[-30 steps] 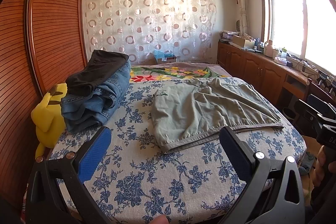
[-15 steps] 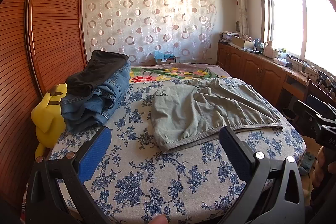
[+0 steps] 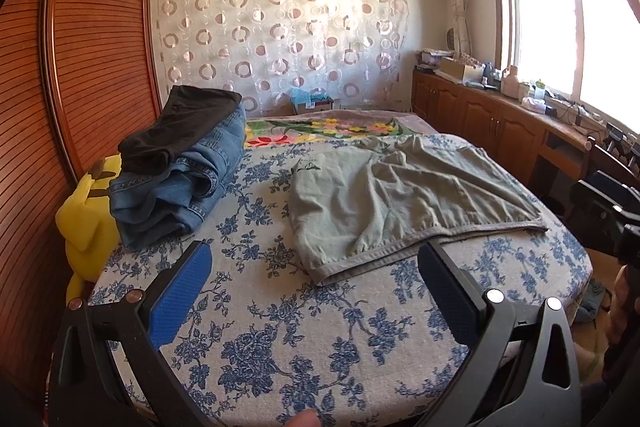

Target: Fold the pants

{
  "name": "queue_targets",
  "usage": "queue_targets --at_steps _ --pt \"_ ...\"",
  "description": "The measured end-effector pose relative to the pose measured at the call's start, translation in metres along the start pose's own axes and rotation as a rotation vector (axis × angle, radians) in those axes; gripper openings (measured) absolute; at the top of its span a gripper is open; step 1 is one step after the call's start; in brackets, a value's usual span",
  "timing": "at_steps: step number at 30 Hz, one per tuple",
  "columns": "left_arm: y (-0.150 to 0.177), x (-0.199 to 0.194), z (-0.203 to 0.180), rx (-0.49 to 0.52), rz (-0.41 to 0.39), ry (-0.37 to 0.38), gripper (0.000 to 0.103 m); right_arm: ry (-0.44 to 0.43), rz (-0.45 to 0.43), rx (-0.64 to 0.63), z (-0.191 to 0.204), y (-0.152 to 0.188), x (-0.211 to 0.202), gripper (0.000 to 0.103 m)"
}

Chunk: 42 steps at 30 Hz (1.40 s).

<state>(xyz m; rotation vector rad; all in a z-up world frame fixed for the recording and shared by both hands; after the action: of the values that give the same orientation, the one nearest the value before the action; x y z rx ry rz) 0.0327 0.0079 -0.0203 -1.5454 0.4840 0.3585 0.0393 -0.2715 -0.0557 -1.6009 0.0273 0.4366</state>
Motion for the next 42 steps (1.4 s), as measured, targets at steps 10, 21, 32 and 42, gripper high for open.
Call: queue_targets --at_steps 10,21,32,42 --pt "0.017 0.035 0.02 0.001 0.082 0.04 0.103 0.029 0.041 -0.005 -0.02 0.004 0.012 0.103" --pt "0.031 0.057 0.021 0.01 0.137 0.081 0.1 0.035 0.068 -0.011 -0.033 0.003 0.014 0.099" --pt "0.036 0.091 0.026 0.033 0.225 0.105 0.079 0.042 0.156 -0.055 -0.056 0.012 0.023 0.081" --pt "0.041 0.106 0.024 0.044 0.27 0.122 0.057 0.095 0.258 -0.066 -0.092 0.011 0.023 0.068"
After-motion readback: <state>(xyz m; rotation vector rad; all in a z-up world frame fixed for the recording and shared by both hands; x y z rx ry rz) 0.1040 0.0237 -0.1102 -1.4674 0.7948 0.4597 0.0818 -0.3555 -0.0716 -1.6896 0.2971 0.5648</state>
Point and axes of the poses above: each gripper's, at about its wrist camera, not at the fingertips, and x roughly the way its jaws point, z to its left, y to its underside, the point moved 3 cm from there along x, roughly the way its jaws point, and after that the axes turned 5 degrees about y, right-handed, at the moved point
